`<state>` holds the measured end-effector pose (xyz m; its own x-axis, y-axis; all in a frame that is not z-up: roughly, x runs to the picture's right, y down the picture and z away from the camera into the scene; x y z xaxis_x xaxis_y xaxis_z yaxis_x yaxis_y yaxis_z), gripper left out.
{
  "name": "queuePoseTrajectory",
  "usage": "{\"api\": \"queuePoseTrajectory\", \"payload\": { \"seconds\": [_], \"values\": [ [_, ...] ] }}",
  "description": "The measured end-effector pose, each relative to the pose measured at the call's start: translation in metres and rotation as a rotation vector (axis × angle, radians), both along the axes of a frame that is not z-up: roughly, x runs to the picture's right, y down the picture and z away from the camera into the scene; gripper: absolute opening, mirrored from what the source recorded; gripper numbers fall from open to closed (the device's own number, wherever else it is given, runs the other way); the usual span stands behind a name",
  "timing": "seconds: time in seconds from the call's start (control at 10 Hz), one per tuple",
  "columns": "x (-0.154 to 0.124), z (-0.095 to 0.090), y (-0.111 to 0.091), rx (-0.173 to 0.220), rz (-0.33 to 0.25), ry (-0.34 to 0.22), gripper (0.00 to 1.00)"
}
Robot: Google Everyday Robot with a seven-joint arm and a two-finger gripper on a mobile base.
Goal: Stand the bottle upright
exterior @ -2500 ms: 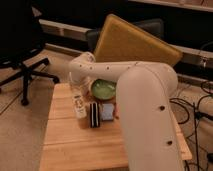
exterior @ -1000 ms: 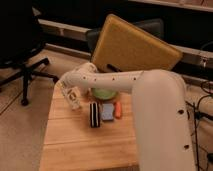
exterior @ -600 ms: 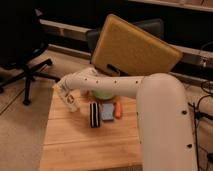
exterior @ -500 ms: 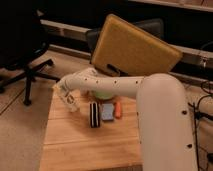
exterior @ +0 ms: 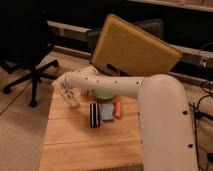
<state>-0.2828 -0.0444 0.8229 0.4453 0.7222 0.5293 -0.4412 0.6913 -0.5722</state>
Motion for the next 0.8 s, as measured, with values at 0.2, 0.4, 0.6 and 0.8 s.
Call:
{"api": "queuePoseTrajectory", "payload": {
  "seconds": [0.2,0.4,0.6,0.8],
  "values": [
    [0.002,-0.013,-0.011,0.056,0.068,-0.087,0.0],
    [0.007,-0.025,-0.015,0.084,0.148,-0.172,0.0],
    [0.019,-0.033,-0.007,0.097,0.203,-0.244,0.0],
    [0.033,-0.024,0.011,0.08,0.196,-0.258,0.0]
  ]
}}
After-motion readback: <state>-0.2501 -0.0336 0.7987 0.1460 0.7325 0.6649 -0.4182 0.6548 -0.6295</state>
